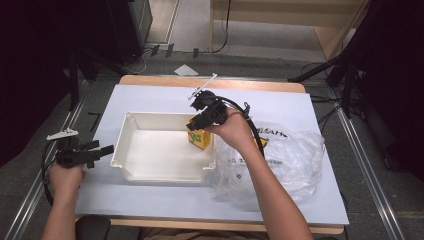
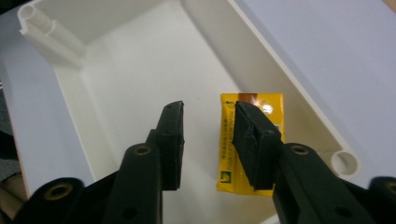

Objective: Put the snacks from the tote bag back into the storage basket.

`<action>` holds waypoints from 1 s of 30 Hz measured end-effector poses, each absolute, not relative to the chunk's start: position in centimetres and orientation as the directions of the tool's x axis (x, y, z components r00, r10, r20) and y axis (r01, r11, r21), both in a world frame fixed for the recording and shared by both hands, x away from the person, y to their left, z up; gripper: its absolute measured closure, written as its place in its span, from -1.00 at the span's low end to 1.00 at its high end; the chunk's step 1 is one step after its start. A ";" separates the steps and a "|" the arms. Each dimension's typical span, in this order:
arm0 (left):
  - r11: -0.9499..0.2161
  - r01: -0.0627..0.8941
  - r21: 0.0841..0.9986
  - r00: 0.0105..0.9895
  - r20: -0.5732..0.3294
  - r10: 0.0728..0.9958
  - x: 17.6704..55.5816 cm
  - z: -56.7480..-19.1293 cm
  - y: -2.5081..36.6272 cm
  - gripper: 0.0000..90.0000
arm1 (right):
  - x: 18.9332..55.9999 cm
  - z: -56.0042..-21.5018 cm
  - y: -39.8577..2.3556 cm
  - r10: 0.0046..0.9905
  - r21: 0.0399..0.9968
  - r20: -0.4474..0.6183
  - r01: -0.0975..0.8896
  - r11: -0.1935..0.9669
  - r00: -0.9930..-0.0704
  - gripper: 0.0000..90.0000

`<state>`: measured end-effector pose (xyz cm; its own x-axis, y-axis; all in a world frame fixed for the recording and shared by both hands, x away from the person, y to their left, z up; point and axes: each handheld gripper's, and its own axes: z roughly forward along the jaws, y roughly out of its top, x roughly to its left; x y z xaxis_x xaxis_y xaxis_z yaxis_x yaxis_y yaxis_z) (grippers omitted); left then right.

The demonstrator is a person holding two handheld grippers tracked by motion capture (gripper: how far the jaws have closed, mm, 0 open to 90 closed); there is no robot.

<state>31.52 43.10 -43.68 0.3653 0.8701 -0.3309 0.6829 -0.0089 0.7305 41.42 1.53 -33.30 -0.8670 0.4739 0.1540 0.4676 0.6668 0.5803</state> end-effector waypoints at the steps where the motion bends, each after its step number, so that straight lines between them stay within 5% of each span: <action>1: -0.011 0.683 0.730 0.366 -0.330 0.870 31.5 -43.7 43.1 -0.63 | 41.3 -33.4 1.6 0.469 0.582 0.161 0.467 0.665 -0.868 0.68; 6: -0.007 0.683 0.731 0.365 -0.332 0.870 31.5 -43.7 43.1 -0.63 | 40.8 -34.0 1.8 0.441 0.572 0.179 0.457 0.681 -0.880 1.00; 30: -0.007 0.682 0.731 0.364 -0.332 0.870 31.5 -43.7 43.1 -0.63 | 40.2 -39.3 1.9 0.465 0.491 0.190 0.493 0.718 -0.865 1.00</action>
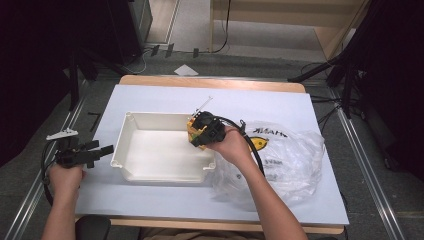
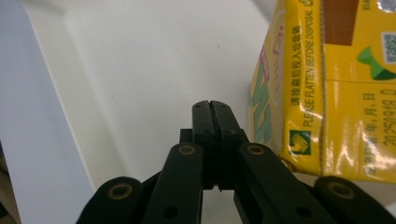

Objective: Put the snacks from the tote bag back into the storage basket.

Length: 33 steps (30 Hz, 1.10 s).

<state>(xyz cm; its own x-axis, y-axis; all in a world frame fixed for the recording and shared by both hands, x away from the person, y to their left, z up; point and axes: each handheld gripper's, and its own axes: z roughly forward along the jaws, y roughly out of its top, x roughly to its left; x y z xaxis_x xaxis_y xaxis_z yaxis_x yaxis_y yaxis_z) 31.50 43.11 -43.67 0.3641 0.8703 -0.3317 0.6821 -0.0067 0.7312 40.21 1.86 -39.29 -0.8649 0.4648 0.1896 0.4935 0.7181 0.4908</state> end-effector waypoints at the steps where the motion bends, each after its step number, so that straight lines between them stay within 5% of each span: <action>1: -0.007 0.682 0.731 0.365 -0.332 0.870 31.5 -43.7 43.1 -0.63 | 40.2 -39.3 1.8 0.468 0.490 0.185 0.494 0.718 -0.864 1.00; 33: -0.009 0.683 0.730 0.365 -0.330 0.871 31.5 -43.7 43.1 -0.63 | 40.9 -39.6 0.2 0.518 0.469 0.132 0.514 0.718 -0.845 0.97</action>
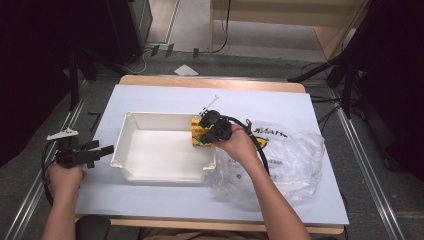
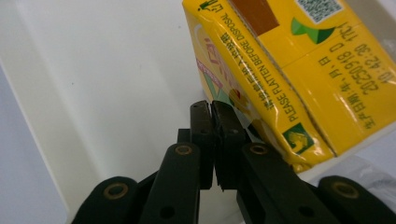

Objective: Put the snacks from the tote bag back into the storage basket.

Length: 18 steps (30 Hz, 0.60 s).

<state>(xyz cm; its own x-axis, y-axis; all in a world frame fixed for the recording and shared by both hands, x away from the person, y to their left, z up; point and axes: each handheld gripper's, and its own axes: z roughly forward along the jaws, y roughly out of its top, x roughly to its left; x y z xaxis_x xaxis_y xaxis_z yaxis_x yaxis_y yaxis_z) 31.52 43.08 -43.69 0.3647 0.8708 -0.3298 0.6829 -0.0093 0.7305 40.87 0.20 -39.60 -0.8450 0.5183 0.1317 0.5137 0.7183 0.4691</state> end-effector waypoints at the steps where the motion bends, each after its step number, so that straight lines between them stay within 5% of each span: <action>1: -0.010 0.683 0.730 0.366 -0.330 0.870 31.5 -43.7 43.1 -0.63 | 40.9 -39.6 0.2 0.513 0.474 0.136 0.511 0.718 -0.847 0.95; 9: -0.008 0.684 0.729 0.364 -0.332 0.870 31.6 -43.7 43.1 -0.63 | 40.5 -39.0 -0.1 0.482 0.498 0.148 0.487 0.718 -0.863 0.81; 18: -0.008 0.684 0.730 0.364 -0.331 0.870 31.6 -43.7 43.1 -0.63 | 40.5 -38.0 -0.9 0.446 0.536 0.184 0.470 0.702 -0.876 0.41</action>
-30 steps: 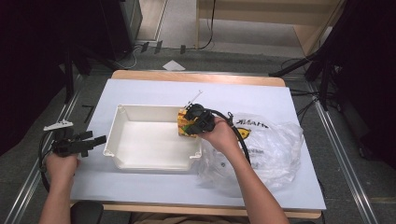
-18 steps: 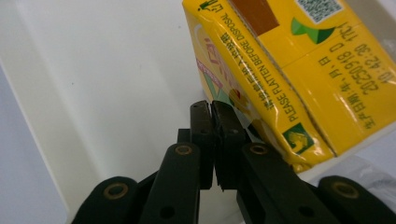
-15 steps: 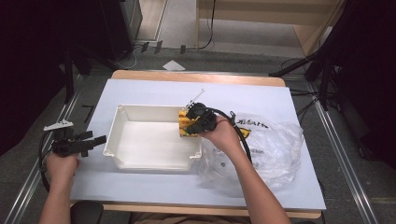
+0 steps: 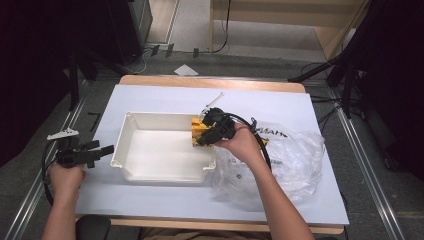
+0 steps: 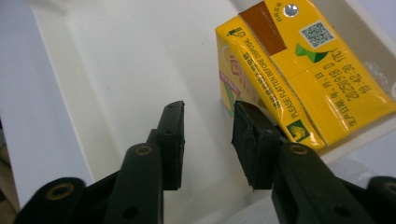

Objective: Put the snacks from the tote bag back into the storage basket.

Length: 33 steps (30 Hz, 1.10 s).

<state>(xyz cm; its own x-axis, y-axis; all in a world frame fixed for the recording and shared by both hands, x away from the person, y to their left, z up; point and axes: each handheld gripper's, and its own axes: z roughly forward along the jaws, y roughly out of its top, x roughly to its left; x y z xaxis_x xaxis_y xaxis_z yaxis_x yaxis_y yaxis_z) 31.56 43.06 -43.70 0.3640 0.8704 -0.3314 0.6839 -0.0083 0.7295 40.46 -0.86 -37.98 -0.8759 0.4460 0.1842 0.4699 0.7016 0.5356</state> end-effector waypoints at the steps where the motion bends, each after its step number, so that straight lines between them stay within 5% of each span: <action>1: -0.008 0.684 0.729 0.364 -0.332 0.870 31.6 -43.7 43.1 -0.63 | 40.4 -37.8 -0.9 0.447 0.535 0.188 0.473 0.700 -0.875 0.37; 33: -0.005 0.693 0.721 0.357 -0.337 0.871 31.4 -43.9 43.1 -0.63 | 39.6 -36.0 -6.1 0.516 0.602 0.178 0.508 0.616 -0.838 -0.11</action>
<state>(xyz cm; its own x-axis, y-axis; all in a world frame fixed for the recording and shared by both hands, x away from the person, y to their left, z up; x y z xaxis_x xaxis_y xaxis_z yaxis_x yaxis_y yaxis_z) 31.39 43.14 -43.87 0.3573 0.8709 -0.3373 0.6927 -0.0048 0.7212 39.62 -6.09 -35.98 -0.8379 0.5159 0.1782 0.5076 0.6164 0.6020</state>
